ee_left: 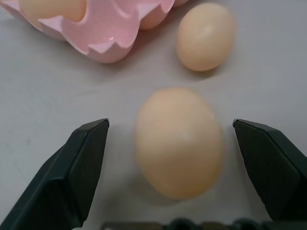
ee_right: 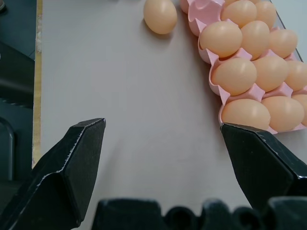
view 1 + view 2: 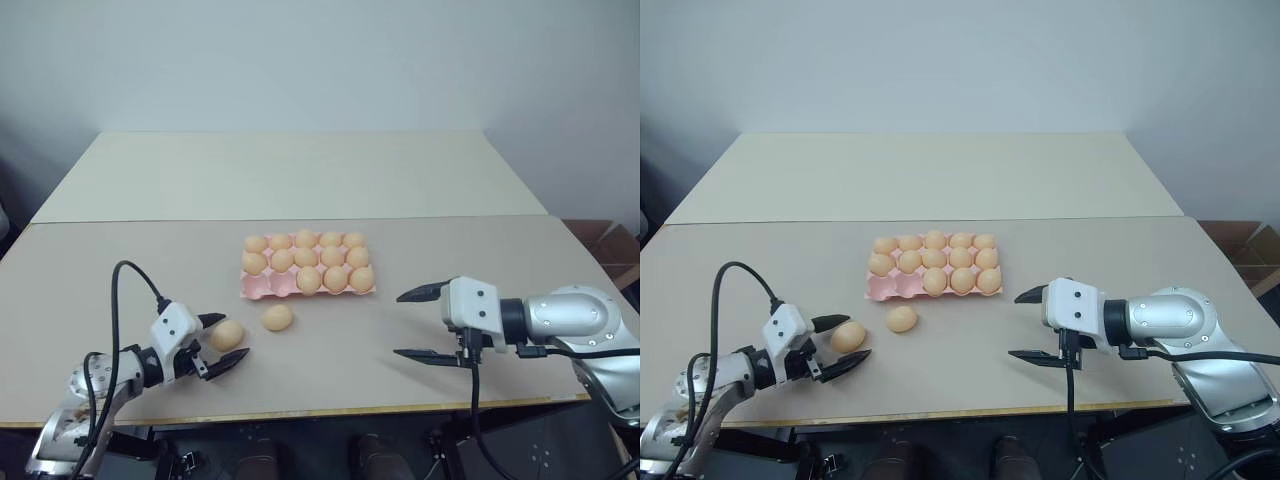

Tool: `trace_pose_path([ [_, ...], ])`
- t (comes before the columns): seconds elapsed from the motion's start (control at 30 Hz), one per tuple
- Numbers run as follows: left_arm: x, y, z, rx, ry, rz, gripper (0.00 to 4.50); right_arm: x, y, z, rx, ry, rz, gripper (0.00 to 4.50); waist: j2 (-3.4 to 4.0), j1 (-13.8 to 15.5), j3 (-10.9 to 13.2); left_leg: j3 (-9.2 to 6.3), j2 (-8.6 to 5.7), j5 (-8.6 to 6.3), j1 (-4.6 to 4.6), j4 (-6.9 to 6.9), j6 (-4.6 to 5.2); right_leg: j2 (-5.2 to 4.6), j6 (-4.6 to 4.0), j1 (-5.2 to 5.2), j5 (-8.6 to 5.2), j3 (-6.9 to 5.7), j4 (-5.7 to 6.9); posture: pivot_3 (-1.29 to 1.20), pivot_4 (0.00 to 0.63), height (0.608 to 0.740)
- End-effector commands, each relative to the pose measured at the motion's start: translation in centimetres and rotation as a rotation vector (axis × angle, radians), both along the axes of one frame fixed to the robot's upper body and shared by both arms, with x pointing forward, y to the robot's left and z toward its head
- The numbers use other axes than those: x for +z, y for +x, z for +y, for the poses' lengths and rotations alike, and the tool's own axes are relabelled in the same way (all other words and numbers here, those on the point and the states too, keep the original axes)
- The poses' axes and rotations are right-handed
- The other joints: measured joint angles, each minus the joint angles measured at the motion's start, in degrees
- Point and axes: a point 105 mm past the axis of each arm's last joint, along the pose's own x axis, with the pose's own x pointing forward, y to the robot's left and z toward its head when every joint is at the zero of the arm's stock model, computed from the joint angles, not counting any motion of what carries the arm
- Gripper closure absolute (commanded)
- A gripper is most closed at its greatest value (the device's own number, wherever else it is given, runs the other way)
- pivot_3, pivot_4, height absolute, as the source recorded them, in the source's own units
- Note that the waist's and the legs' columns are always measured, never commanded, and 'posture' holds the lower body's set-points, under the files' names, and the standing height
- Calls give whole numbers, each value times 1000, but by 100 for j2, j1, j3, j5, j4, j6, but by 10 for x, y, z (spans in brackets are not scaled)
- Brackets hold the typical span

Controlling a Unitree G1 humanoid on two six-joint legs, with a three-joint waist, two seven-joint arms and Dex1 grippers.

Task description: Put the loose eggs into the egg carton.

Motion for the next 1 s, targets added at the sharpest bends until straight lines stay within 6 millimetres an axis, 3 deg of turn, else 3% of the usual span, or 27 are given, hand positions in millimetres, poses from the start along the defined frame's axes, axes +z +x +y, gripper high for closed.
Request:
trace_pose_path([
  [0.03, 2, 8, -5, -1, 18, -10, 0, 12, -1, 0, -9, 13, -51, 48, 0, 9, 0, 0, 0, 0, -2, 0, 0, 0, 0, -1, 0, 0, -1, 0, 150, 740],
  [0.1, 0, 9, -7, -9, 34, -14, 0, 11, 0, 0, -17, 14, -54, 48, 0, 11, 0, 1, -1, 0, -2, -1, 0, 1, 1, 0, 0, 1, -2, 0, 150, 740],
  [0.2, 3, 10, -8, -22, 11, -8, 586, 11, 1, 0, -30, 16, -59, 0, 0, 9, 0, 1, -1, 0, -3, -2, 0, 1, 2, 0, 1, 2, -4, 0, 150, 740],
  [0.4, 2, 12, -4, -7, 21, -7, 2552, 10, 1, -1, -34, 14, -59, 0, 0, 19, 0, 1, -1, 0, 1, 0, 0, 1, 2, 2, 1, 2, -2, 0, 150, 740],
  [0.43, 2, 12, -4, -4, 25, -9, 2714, 11, 2, -1, -35, 15, -60, 0, 0, 19, 0, 1, -1, 0, 3, 0, 0, 0, 2, 5, 1, 2, -2, 0, 150, 740],
  [0.7, 9, 2, 11, -2, 15, -22, 2777, 10, 1, -2, -38, 11, -62, 0, 0, 3, 0, 1, 1, 0, 7, -2, 0, 1, 1, 8, 1, 2, -2, 0, 150, 740],
  [0.87, 47, -7, 16, -57, -99, -106, 2777, 10, 1, -3, -44, 13, -70, 0, 0, 7, 0, 0, 1, 0, 1, -1, 0, -1, 1, 2, 0, 1, -3, 0, 150, 740],
  [1.0, 76, 6, 2, -102, -191, -184, 2777, 12, 0, -4, -41, 8, -75, 0, 0, 87, 0, -3, -1, 0, 2, 7, 0, -3, 3, 12, 2, -4, -3, 0, 150, 740],
])
